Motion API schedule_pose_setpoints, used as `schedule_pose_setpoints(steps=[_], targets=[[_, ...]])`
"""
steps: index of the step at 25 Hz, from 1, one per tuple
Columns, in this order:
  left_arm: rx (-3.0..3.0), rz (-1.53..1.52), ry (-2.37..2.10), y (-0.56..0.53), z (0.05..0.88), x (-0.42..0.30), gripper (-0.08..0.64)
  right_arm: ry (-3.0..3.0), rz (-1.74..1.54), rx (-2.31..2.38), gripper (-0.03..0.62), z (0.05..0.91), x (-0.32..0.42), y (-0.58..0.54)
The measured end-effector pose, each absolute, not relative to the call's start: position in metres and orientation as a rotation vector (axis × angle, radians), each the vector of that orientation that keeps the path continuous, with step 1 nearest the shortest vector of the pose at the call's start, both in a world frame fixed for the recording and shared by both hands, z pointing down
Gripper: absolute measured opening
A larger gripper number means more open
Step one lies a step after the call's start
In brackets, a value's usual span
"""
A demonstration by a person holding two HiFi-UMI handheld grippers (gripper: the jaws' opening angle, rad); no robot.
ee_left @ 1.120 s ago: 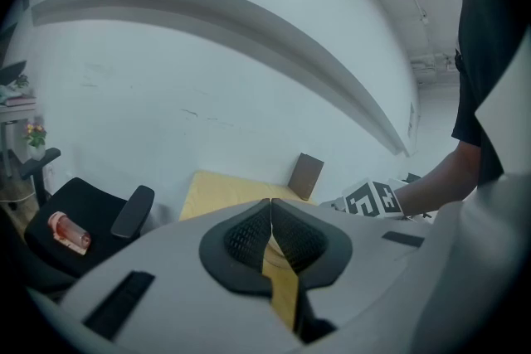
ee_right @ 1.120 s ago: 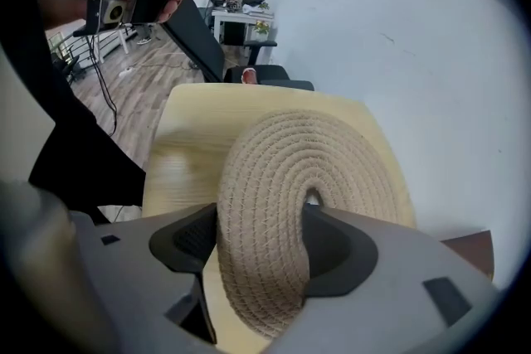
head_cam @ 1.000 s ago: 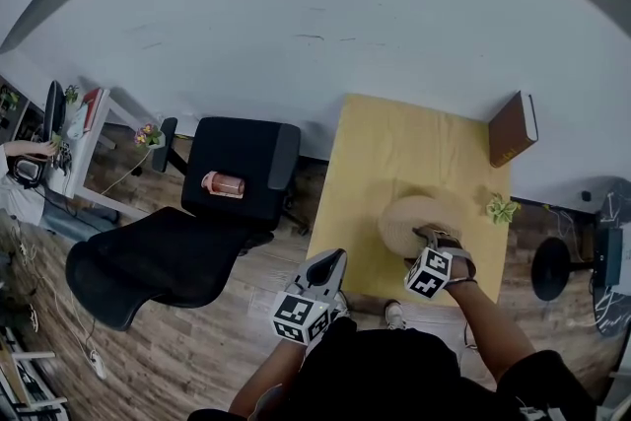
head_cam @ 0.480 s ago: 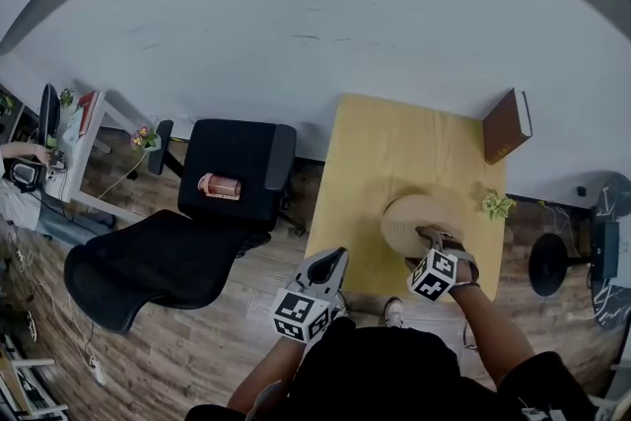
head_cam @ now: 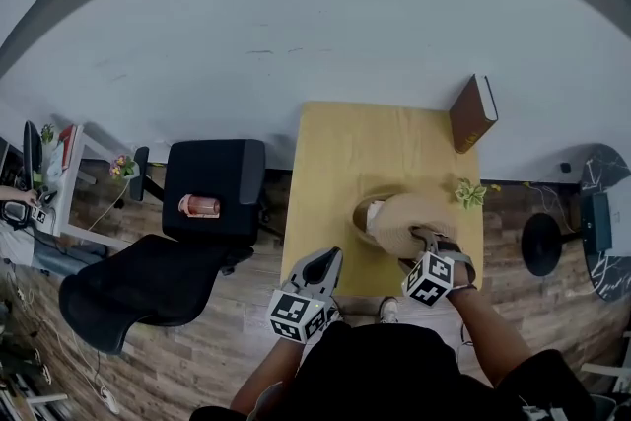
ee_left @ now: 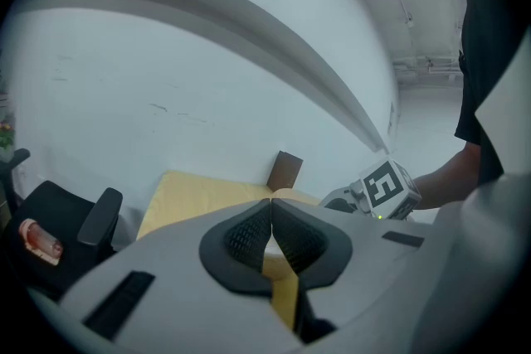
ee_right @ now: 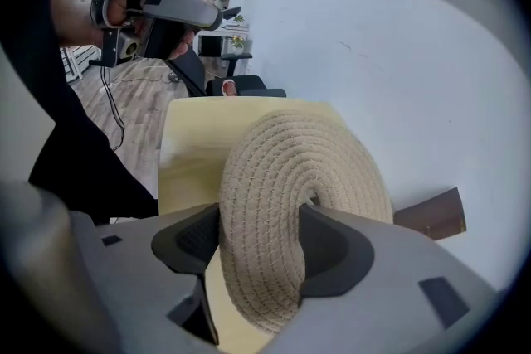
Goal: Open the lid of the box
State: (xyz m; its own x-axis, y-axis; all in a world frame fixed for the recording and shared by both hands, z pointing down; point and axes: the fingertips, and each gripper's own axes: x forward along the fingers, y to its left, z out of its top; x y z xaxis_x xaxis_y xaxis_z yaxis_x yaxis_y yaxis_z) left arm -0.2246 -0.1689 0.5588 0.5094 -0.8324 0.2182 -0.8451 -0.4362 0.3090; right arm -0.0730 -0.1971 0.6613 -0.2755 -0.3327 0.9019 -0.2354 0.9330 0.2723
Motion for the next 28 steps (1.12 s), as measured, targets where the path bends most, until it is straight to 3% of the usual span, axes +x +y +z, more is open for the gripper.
schedule_pose_setpoints(steps=[16,28], targets=[[2.468,0.087,-1.227,-0.197,0.562,-0.134,0.018,-1.801,0.06,0.596,0.305,0.673,0.058,-0.194],[2.413,0.134,-1.226,-0.197,0.582,-0.108,0.019,-1.804,0.162,0.5,0.304,0.718,0.091,-0.188]])
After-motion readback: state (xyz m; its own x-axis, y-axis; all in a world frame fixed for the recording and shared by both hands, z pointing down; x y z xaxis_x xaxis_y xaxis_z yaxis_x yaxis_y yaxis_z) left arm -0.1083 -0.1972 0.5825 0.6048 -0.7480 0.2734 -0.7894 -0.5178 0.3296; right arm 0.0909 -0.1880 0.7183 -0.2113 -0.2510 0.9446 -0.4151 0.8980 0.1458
